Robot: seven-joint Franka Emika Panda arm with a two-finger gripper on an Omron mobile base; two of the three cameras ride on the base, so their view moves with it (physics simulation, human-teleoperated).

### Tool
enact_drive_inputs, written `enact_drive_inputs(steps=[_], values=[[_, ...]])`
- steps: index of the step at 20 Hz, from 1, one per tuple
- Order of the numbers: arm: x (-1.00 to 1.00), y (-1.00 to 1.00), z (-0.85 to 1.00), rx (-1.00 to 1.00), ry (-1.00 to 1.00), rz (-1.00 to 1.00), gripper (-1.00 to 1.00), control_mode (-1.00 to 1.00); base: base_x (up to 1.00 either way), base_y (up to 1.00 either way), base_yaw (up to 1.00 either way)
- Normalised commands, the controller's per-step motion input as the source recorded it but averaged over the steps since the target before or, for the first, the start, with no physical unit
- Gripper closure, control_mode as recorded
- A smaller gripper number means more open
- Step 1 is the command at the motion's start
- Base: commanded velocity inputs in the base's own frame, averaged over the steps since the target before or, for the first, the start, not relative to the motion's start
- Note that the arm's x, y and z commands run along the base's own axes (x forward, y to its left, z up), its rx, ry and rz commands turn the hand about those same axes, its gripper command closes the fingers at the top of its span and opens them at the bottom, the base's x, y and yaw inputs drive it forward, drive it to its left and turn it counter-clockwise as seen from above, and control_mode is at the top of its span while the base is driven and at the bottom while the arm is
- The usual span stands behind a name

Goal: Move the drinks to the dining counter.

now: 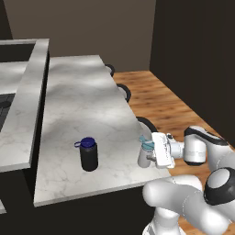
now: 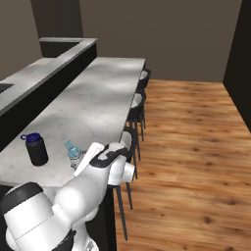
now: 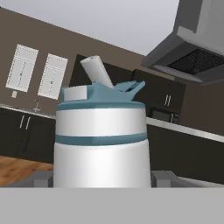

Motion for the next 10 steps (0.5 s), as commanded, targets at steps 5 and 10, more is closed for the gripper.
enact_drive_inputs(steps=[5,10], values=[[0.22,0.00,-0.25,0.00,0.00,0.00,1.00,-1.00,0.00,0.00,0.00],[0.15,-0.05,-0.26,0.02,0.00,0.00,1.00,-1.00,0.00,0.00,0.00]])
